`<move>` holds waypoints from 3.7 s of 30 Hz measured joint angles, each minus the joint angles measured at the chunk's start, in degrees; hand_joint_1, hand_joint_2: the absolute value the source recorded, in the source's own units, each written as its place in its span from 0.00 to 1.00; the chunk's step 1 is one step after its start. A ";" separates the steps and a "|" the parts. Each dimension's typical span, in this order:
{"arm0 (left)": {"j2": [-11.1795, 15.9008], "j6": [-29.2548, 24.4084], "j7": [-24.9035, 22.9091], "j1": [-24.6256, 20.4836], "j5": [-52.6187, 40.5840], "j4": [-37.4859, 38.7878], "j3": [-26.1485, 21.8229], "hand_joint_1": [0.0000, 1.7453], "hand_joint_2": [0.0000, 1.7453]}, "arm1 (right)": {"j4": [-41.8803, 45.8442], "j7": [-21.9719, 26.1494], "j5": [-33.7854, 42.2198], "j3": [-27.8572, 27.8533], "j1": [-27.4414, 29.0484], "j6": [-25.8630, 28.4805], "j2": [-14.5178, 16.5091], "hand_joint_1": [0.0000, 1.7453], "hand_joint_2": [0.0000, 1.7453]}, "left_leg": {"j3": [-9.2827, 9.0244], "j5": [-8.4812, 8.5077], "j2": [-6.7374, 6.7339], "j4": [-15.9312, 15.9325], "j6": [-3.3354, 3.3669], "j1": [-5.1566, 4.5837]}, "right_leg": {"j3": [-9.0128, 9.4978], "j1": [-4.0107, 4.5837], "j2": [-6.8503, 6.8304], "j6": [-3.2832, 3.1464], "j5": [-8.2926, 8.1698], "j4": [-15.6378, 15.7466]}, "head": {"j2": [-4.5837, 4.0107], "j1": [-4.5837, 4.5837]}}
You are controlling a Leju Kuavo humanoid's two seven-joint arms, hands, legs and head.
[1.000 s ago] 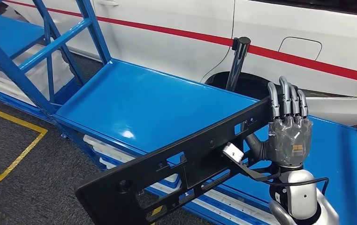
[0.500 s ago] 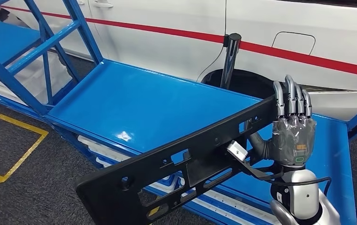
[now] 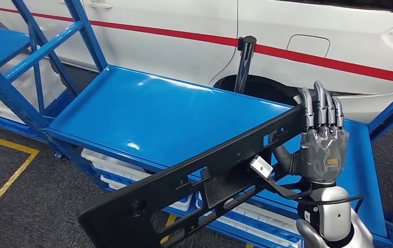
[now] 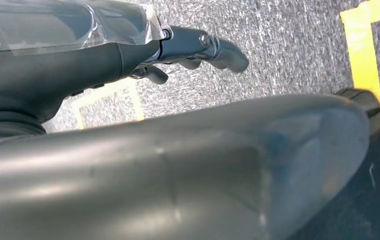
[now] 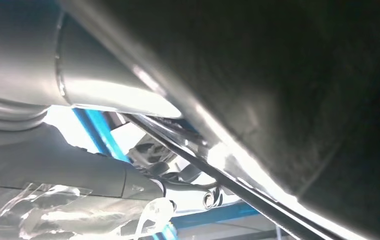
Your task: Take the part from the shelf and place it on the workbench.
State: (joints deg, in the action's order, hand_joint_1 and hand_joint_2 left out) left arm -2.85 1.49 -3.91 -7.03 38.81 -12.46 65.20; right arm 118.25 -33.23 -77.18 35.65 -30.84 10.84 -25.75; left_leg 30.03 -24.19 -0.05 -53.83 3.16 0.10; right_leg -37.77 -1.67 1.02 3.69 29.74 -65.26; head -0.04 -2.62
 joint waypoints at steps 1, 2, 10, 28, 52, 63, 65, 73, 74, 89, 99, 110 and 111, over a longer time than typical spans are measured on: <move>-0.02 -0.01 -0.01 0.04 0.01 0.00 0.00 0.00 0.00 | 0.00 0.00 0.02 0.00 0.04 0.00 0.01 0.00 0.00 | 0.20 0.10 -0.52 -0.03 0.15 -0.10 | -1.63 -0.01 -0.19 0.10 1.85 -4.09 | 0.00 0.02; -0.04 0.00 -0.01 0.10 0.01 0.00 0.00 0.00 0.00 | 0.00 0.00 0.03 0.00 0.10 0.00 0.02 0.00 0.00 | 0.38 0.17 -1.03 -0.07 0.21 -0.18 | -2.68 0.00 -0.26 0.22 2.84 -7.00 | 0.00 0.04; -0.32 0.02 -0.02 -0.14 -0.01 0.00 0.00 0.00 0.00 | 0.07 0.02 0.08 -0.04 0.09 0.12 0.09 0.00 0.00 | 0.94 0.23 -4.42 -0.80 -1.20 -0.49 | 6.33 0.53 -3.65 -0.72 -3.81 9.27 | 0.00 -0.07; -0.43 0.09 -0.74 -0.25 0.05 0.00 0.00 0.00 0.00 | 0.09 0.44 -1.40 -0.04 -0.09 -0.17 0.40 0.00 0.00 | -1.29 -1.19 -0.17 0.67 0.15 -0.87 | 3.32 0.58 -1.07 -0.91 -7.16 10.03 | 0.00 -0.20; -0.58 0.07 -0.92 -0.22 0.22 0.00 0.00 0.00 0.00 | 0.08 0.43 -2.58 0.09 0.10 -0.98 0.51 0.00 0.00 | 2.91 -3.99 -0.22 -8.88 -2.86 0.26 | 5.42 0.33 -0.86 -3.05 -5.93 10.87 | 0.00 -0.16; -0.69 0.05 -0.92 -0.46 -0.01 0.00 0.01 0.00 0.00 | 0.13 0.49 -3.21 0.04 0.18 -0.87 0.48 0.00 0.00 | 0.21 1.45 -0.31 1.45 0.15 -0.05 | -1.25 0.43 -0.85 -0.48 2.88 -4.31 | 0.00 0.02; -0.69 0.04 -0.92 -0.36 0.00 0.00 0.02 0.00 0.00 | 0.13 0.50 -3.24 0.04 0.32 -0.81 0.48 0.00 0.00 | 1.01 2.02 -0.31 1.34 -0.06 0.03 | -1.11 0.27 -0.88 -0.11 3.50 -6.65 | 0.00 0.03; -0.45 0.06 -0.99 -0.42 0.50 0.02 0.02 0.00 0.00 | -0.05 1.40 -3.25 0.14 -0.37 0.21 1.11 0.00 0.00 | 3.33 3.01 -0.26 -0.46 -2.43 0.20 | 8.00 0.05 -0.78 -1.20 -2.69 9.87 | -0.04 -0.12; -0.41 0.07 -1.08 -0.38 0.49 0.02 0.02 0.00 0.00 | -0.14 1.46 -3.28 0.19 -0.59 0.27 1.25 0.00 0.00 | 3.64 2.47 -0.24 -1.00 -2.72 0.34 | 7.77 0.04 -0.84 -1.65 -2.97 9.85 | -0.04 -0.13; 0.01 0.07 -0.75 -0.55 -0.13 0.02 0.02 0.00 0.00 | -0.32 0.88 -3.37 0.38 -1.12 1.19 1.91 0.00 0.00 | -0.85 -0.05 0.16 0.74 -0.31 -0.72 | 4.33 0.29 -0.98 -0.95 -6.20 10.02 | -0.04 -0.13; -0.06 0.07 -0.84 -0.44 -0.04 0.01 0.02 0.00 0.00 | -0.31 0.11 -1.95 0.02 -0.79 1.76 1.84 0.00 0.00 | 2.12 2.77 -1.60 0.67 0.20 -0.75 | 7.16 0.69 -2.85 -0.63 -1.42 6.33 | -0.04 0.07; -0.16 0.08 -0.92 -0.32 -0.07 0.00 0.04 0.00 0.00 | -0.31 0.00 -1.33 -0.14 -1.03 1.81 1.92 0.00 0.00 | 8.76 -7.81 -0.83 -17.34 -2.76 -0.11 | 5.91 0.87 -0.02 -3.62 -5.84 11.06 | -0.04 -0.03; -0.20 0.08 -0.92 -0.32 -0.09 0.00 0.04 0.00 0.00 | -0.31 -0.01 -1.28 -0.14 -1.03 1.81 1.91 0.00 0.00 | 8.02 -7.50 -0.69 -17.08 -2.64 -0.07 | 5.49 0.89 0.57 -3.50 -6.20 11.05 | -0.04 -0.04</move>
State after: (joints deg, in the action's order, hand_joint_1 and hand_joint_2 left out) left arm -3.05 1.57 -4.83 -7.36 38.72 -12.46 65.24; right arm 117.94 -33.24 -78.47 35.51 -31.87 12.66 -23.84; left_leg 38.06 -31.69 -0.74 -70.91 0.51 0.03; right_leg -32.28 -0.78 1.59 0.20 23.54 -54.21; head -0.09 -2.66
